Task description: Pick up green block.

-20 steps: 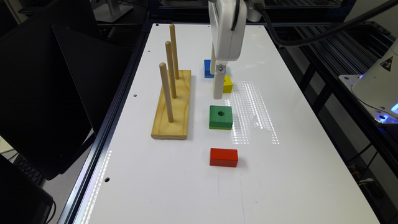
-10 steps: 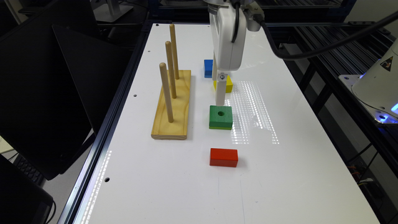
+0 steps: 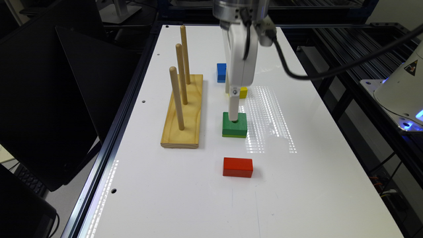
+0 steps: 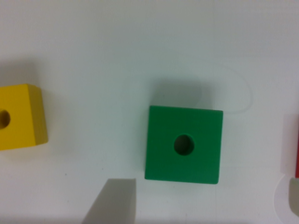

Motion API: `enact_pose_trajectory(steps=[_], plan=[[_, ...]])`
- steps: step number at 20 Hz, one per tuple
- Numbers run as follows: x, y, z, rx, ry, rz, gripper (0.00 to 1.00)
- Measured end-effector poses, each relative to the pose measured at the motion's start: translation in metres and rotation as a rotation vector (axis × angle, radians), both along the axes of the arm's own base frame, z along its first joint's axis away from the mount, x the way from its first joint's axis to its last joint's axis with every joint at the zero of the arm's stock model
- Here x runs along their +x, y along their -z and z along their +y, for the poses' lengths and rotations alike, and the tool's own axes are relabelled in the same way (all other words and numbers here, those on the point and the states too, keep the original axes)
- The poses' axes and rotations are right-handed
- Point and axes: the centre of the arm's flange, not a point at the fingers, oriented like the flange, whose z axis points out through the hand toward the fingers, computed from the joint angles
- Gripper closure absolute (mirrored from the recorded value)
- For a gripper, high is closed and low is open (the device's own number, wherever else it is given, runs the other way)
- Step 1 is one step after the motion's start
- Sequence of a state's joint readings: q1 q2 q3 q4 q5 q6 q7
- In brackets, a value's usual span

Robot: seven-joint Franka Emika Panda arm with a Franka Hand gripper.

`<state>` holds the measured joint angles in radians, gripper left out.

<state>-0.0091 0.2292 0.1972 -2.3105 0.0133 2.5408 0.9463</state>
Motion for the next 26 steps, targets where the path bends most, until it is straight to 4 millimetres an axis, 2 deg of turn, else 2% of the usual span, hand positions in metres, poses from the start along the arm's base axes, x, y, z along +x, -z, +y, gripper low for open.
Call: enact_pose_trajectory(steps=[7, 13, 26], plan=[[0.000, 0.008, 0.000, 0.002, 0.001, 0.004, 0.00], [0.000, 0.029, 0.000, 0.010, 0.004, 0.006, 0.00], [0.000, 0.039, -0.003, 0.010, 0.009, 0.010, 0.00]])
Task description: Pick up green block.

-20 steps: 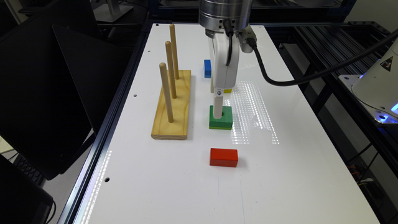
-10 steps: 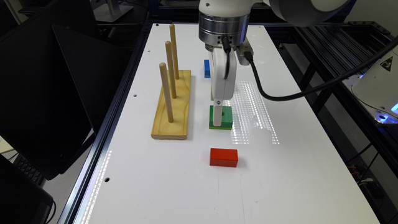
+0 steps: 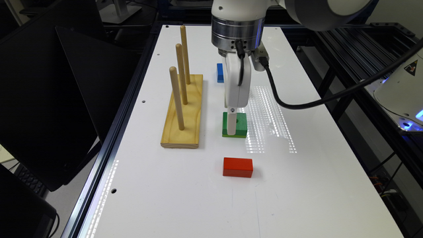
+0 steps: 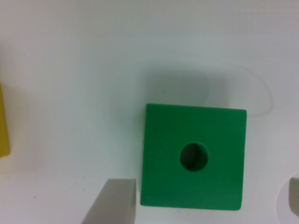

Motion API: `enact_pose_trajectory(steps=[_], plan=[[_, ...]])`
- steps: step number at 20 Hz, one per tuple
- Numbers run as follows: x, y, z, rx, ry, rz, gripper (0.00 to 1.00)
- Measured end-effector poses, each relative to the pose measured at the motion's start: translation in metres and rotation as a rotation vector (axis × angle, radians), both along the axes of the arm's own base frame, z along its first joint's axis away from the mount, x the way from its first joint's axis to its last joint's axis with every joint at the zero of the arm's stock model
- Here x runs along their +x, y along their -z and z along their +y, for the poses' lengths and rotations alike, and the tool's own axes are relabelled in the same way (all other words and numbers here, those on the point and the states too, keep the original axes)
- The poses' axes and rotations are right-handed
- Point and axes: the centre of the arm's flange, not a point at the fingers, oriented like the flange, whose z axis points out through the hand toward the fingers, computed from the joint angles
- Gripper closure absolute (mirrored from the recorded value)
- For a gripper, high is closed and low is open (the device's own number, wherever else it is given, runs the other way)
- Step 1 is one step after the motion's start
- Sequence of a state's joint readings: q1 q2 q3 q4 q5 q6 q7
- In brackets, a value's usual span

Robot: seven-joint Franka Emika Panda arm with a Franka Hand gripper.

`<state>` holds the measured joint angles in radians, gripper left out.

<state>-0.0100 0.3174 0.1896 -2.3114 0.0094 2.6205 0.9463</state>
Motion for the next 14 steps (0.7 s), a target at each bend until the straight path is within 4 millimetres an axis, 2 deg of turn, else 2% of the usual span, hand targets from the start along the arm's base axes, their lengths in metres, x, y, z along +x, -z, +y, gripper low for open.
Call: enact_pose_trajectory(steps=[14], plan=[[0.0010, 0.0075, -0.0019, 0.002, 0.004, -0.006, 0.00]])
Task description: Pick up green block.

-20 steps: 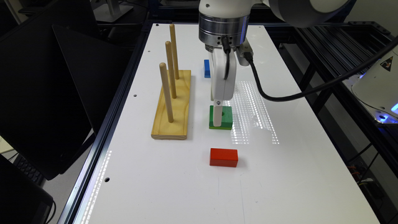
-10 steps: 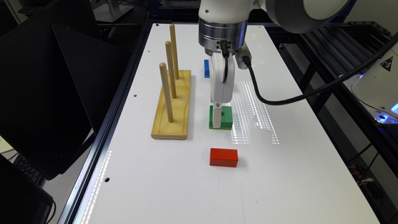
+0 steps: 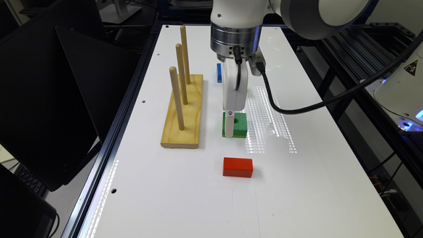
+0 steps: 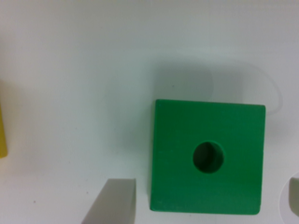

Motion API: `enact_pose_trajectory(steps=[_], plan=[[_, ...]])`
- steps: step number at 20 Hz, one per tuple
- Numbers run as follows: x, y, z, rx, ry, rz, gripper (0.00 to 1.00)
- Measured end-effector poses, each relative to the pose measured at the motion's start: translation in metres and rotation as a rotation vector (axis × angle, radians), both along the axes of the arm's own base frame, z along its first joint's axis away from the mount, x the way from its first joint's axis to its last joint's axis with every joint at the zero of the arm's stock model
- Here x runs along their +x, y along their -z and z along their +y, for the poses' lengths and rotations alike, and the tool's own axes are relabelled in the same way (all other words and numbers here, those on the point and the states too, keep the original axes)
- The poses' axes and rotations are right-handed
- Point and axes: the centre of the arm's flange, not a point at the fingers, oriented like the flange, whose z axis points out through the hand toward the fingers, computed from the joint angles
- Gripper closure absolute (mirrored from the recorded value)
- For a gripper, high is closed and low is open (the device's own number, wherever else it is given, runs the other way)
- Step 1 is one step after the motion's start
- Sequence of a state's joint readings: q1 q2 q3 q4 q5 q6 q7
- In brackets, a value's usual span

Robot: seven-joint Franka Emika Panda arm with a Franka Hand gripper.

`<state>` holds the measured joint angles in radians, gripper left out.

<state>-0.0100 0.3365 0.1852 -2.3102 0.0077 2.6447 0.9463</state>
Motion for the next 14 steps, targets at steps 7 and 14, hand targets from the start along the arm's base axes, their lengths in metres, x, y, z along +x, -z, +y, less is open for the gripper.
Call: enact_pose_trajectory(steps=[7, 14], plan=[[-0.001, 0.017, 0.000, 0.005, 0.001, -0.002, 0.00], [0.000, 0.018, 0.000, 0.006, 0.002, -0.006, 0.00]])
